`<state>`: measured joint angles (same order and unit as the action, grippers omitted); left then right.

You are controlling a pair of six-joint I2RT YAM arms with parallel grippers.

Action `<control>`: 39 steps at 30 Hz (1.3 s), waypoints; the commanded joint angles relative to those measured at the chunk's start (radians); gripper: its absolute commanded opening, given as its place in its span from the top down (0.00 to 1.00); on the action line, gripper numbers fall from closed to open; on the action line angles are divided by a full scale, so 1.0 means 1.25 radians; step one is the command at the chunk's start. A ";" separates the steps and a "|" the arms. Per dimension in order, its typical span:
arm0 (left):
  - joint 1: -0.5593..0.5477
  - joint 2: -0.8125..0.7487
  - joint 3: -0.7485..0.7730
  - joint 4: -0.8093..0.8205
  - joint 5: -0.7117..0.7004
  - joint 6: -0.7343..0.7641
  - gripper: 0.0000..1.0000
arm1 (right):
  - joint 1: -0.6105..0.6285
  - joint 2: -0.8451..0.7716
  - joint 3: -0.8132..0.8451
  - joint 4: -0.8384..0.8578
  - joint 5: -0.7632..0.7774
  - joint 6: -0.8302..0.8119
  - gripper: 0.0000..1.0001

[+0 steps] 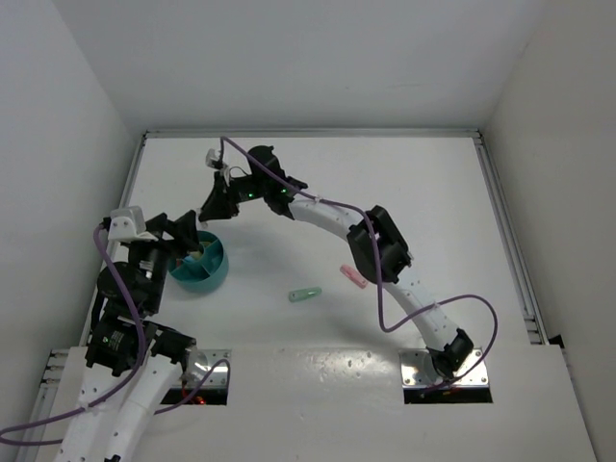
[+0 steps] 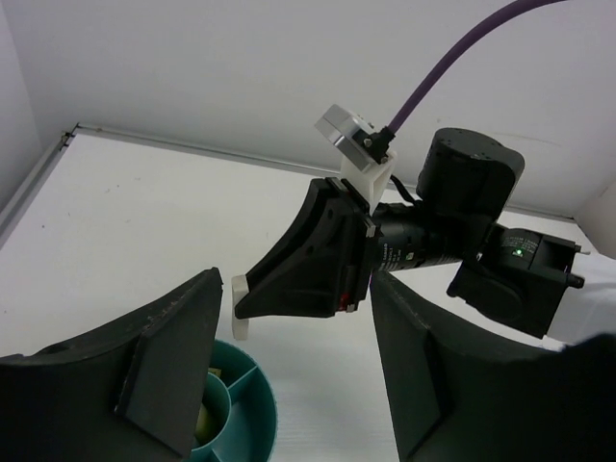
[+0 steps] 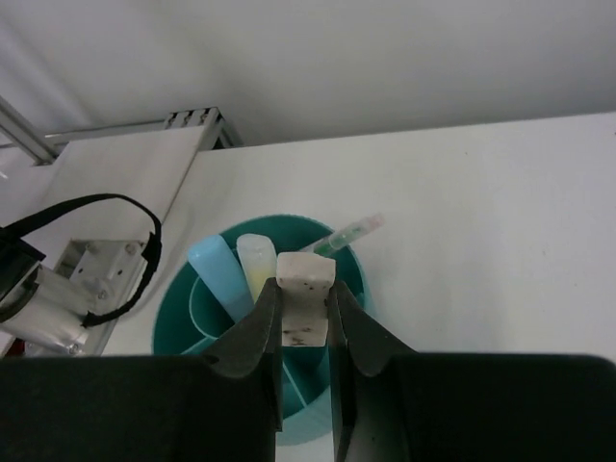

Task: Sort the stationery into containers
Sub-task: Place the stationery in the storage box.

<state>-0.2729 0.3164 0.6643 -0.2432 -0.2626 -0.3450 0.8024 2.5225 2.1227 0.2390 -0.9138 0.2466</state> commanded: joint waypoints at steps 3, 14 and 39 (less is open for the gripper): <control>0.010 -0.006 0.000 0.030 0.000 0.007 0.31 | 0.027 0.003 -0.005 0.122 -0.035 0.041 1.00; 0.010 -0.014 0.000 0.030 0.000 0.007 0.31 | 0.043 0.036 -0.014 0.151 -0.004 0.041 1.00; 0.010 -0.014 0.000 0.030 0.008 0.007 0.31 | 0.028 0.020 -0.030 0.171 0.082 0.071 1.00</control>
<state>-0.2729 0.3069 0.6643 -0.2432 -0.2588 -0.3450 0.8452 2.5698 2.0777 0.4099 -0.8330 0.3401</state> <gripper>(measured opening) 0.685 0.168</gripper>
